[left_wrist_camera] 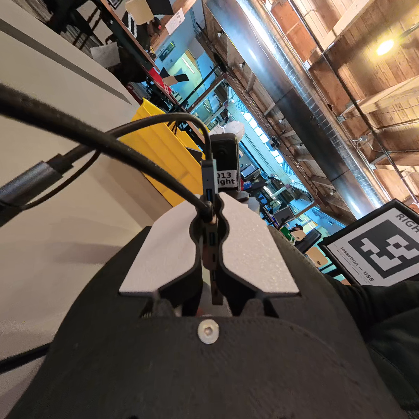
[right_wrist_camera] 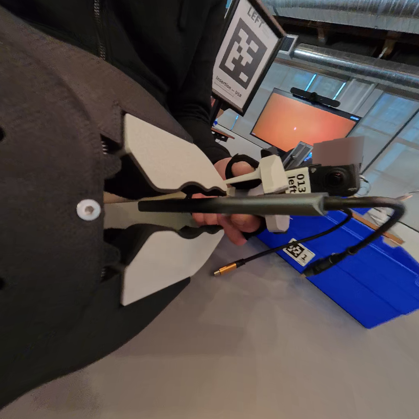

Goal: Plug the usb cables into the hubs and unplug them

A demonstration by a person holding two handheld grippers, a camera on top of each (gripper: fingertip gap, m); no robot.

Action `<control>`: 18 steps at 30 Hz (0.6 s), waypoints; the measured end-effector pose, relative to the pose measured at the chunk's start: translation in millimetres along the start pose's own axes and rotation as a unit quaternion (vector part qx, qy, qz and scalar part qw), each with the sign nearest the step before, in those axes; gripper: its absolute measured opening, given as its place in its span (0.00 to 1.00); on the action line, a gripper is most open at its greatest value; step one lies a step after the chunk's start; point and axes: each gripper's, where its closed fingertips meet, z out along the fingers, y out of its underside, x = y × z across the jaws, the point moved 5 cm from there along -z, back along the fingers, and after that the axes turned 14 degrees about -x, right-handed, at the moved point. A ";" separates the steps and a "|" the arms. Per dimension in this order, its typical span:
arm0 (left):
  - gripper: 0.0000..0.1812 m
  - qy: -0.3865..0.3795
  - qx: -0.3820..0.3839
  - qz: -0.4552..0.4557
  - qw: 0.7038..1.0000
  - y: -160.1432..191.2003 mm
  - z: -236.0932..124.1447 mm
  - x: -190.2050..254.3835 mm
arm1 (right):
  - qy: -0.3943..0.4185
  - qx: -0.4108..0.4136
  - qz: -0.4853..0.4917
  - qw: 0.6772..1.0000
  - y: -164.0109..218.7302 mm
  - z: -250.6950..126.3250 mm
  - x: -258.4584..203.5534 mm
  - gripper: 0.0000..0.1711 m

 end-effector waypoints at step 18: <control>0.27 -0.006 -0.010 -0.050 0.999 2.8 -9.4 -9.3 | -0.032 0.077 0.013 0.996 -10.9 -21.4 4.0 0.06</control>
